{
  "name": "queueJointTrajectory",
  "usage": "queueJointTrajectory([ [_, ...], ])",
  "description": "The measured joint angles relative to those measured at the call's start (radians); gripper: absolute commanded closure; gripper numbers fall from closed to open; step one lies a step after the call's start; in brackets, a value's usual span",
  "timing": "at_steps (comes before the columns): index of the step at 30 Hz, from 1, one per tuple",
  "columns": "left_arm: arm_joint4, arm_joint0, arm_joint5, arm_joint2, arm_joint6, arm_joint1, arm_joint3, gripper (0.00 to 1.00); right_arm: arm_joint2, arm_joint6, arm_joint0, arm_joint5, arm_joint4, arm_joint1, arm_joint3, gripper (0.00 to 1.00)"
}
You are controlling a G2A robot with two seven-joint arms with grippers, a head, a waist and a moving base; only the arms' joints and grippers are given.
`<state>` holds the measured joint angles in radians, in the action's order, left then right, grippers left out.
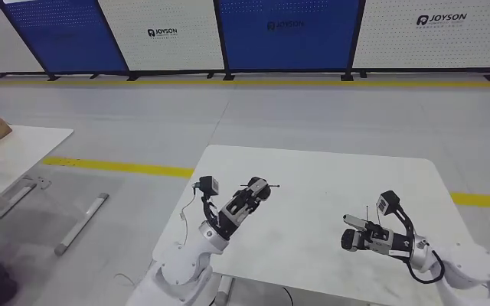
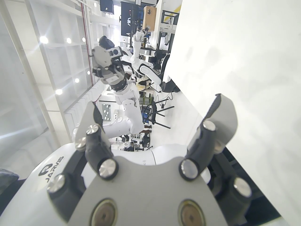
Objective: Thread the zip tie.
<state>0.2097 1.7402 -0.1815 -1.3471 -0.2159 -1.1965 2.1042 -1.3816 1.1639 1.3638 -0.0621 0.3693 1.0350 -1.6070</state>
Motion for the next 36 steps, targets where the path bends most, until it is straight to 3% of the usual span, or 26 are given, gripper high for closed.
queueJointTrajectory([
  [3,-0.041,0.046,-0.02,-0.012,-0.007,0.004,0.052,1.0,0.0,0.0,0.0,0.0,0.0,0.0,0.0,0.0],
  [6,-0.057,0.075,-0.029,-0.016,-0.017,0.007,0.076,1.0,0.0,0.0,0.0,0.0,0.0,0.0,0.0,0.0],
  [10,-0.102,0.075,0.002,-0.005,-0.021,0.008,0.061,1.0,0.0,0.0,0.0,0.0,0.0,0.0,0.0,0.0],
  [14,-0.118,0.018,0.101,0.048,-0.021,0.003,-0.014,1.0,0.0,0.0,0.0,0.0,0.0,0.0,0.0,0.0],
  [17,-0.102,-0.043,0.158,0.092,-0.032,-0.002,-0.1,1.0,0.0,0.0,0.0,0.0,0.0,0.0,0.0,0.0],
  [21,-0.073,-0.116,0.195,0.146,-0.049,-0.011,-0.22,1.0,0.0,0.0,0.0,0.0,0.0,0.0,0.0,0.0],
  [25,-0.085,-0.16,0.199,0.189,-0.04,-0.017,-0.3,1.0,0.0,0.0,0.0,0.0,0.0,0.0,0.0,0.0],
  [29,-0.11,-0.186,0.186,0.22,-0.042,-0.02,-0.338,1.0,0.0,0.0,0.0,0.0,0.0,0.0,0.0,0.0],
  [36,-0.111,-0.186,0.184,0.22,-0.042,-0.02,-0.339,1.0,0.001,-0.013,0.001,0.008,-0.005,0.0,-0.017,0.0],
])
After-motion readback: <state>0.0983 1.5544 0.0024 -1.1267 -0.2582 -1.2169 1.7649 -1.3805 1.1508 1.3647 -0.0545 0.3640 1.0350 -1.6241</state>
